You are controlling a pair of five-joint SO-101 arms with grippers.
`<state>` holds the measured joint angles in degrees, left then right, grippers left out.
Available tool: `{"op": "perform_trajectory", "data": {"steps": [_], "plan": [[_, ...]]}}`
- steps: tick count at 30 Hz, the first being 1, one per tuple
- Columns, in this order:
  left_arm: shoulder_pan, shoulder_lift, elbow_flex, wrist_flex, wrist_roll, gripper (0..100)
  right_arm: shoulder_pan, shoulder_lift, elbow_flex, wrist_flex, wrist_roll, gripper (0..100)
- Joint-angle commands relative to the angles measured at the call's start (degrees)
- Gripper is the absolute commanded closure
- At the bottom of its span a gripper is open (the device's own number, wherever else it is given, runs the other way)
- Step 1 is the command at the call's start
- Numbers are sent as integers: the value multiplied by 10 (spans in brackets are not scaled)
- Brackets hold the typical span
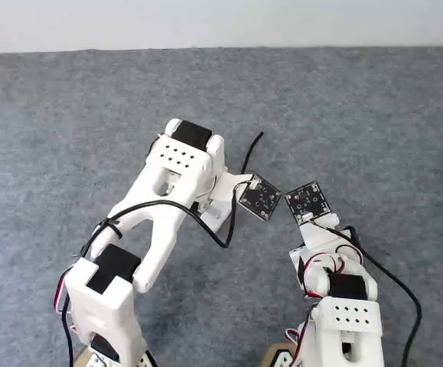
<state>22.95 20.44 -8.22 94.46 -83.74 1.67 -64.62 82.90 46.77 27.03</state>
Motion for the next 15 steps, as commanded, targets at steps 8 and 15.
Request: {"op": "perform_trajectory", "data": {"steps": [8, 15], "plan": [[20, 86, 4, -11, 7, 987, 7, -8, -5, -13, 3, 684], [23, 106, -23, -10, 7, 987, 7, -8, -5, -13, 3, 684]]}}
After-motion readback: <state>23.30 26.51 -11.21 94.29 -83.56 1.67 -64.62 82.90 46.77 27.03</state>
